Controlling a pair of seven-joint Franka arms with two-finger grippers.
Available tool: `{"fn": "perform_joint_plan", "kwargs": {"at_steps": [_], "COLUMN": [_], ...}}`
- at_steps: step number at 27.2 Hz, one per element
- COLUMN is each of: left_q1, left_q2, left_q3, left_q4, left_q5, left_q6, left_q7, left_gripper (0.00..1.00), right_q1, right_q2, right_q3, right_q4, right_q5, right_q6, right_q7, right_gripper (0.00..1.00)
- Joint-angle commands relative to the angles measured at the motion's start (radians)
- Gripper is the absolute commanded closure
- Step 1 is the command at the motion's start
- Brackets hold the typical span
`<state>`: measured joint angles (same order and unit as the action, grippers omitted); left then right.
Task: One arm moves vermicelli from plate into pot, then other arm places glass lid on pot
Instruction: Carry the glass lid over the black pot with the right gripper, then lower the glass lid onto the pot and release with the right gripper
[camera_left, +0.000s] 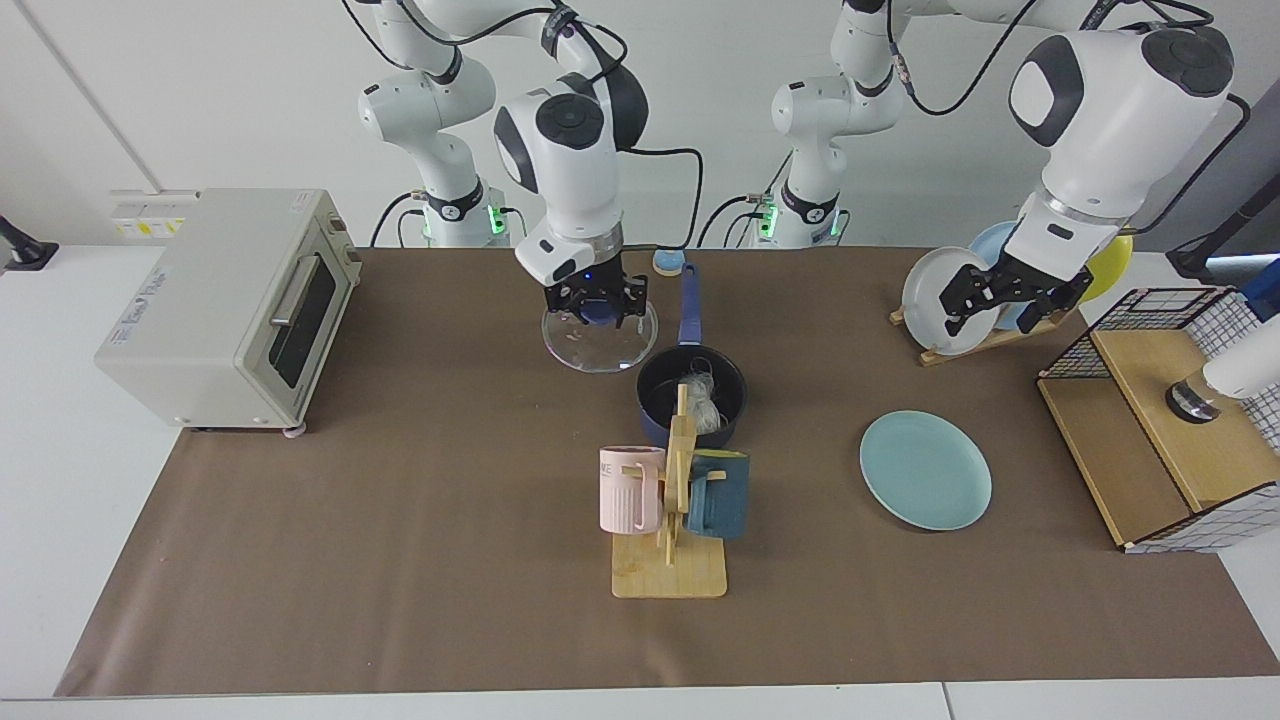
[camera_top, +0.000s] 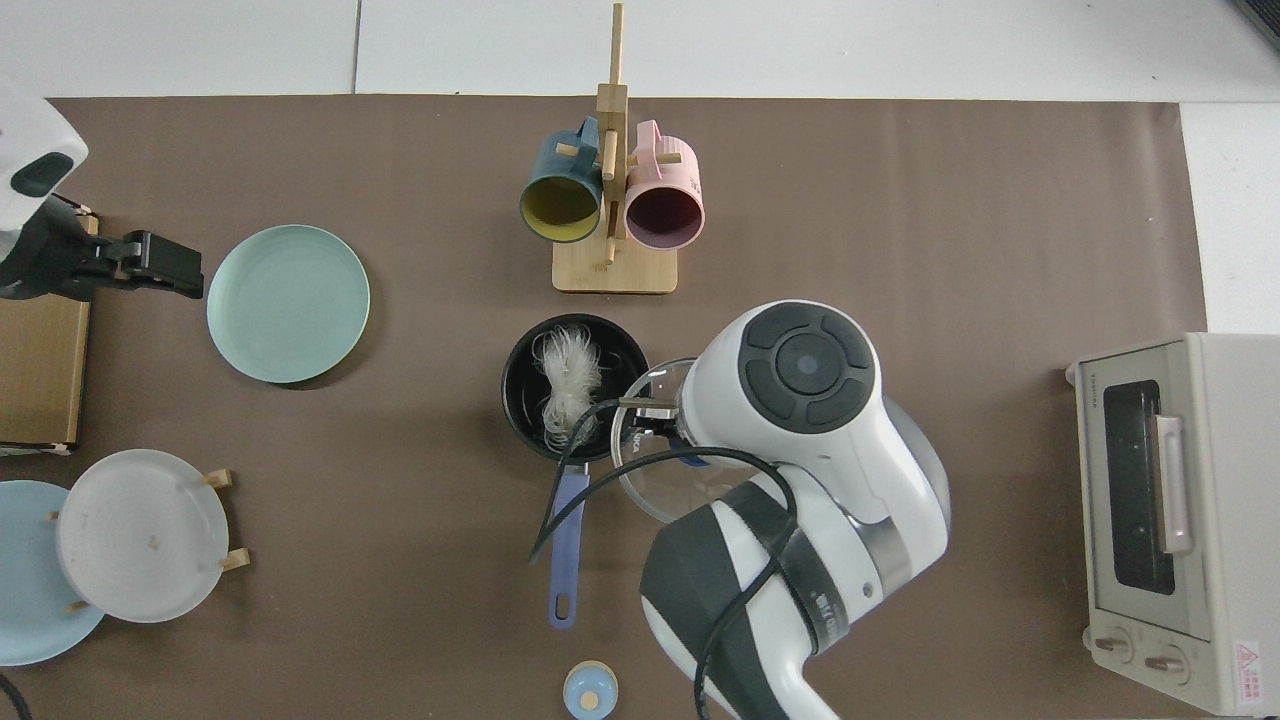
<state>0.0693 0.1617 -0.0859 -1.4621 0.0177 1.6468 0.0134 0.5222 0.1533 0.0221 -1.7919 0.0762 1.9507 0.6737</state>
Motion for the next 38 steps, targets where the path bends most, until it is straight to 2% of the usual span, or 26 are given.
{"fn": "perform_joint_plan", "kwargs": {"at_steps": [1, 5, 9, 16, 21, 38], "left_q1": [-0.002, -0.003, -0.005, -0.005, -0.003, -0.006], "left_q2": [-0.070, -0.085, -0.083, -0.085, -0.088, -0.088], "left_q3": [0.040, 0.048, 0.043, 0.044, 0.046, 0.029], "left_q4": [-0.092, -0.119, -0.112, -0.110, -0.110, -0.107], "left_q5": [-0.044, -0.051, -0.044, -0.033, -0.038, -0.033], "left_q6": [0.011, 0.021, 0.008, 0.004, 0.016, 0.005], "left_q7": [0.083, 0.080, 0.074, 0.068, -0.026, -0.035], "left_gripper": [0.00, 0.00, 0.00, 0.00, 0.00, 0.00], "right_q1": [0.065, 0.097, 0.119, 0.121, 0.119, 0.122], "right_q2": [0.095, 0.176, 0.236, 0.324, 0.400, 0.433], "right_q3": [-0.005, -0.005, -0.005, -0.010, -0.010, -0.007], "right_q4": [0.117, 0.224, 0.284, 0.393, 0.479, 0.488], "right_q5": [-0.026, -0.032, -0.058, -0.059, -0.059, -0.064], "right_q6": [-0.007, -0.018, -0.022, -0.035, -0.026, 0.004], "right_q7": [0.150, 0.217, 0.270, 0.280, 0.302, 0.305], "right_gripper": [0.92, 0.92, 0.92, 0.93, 0.93, 0.93]}}
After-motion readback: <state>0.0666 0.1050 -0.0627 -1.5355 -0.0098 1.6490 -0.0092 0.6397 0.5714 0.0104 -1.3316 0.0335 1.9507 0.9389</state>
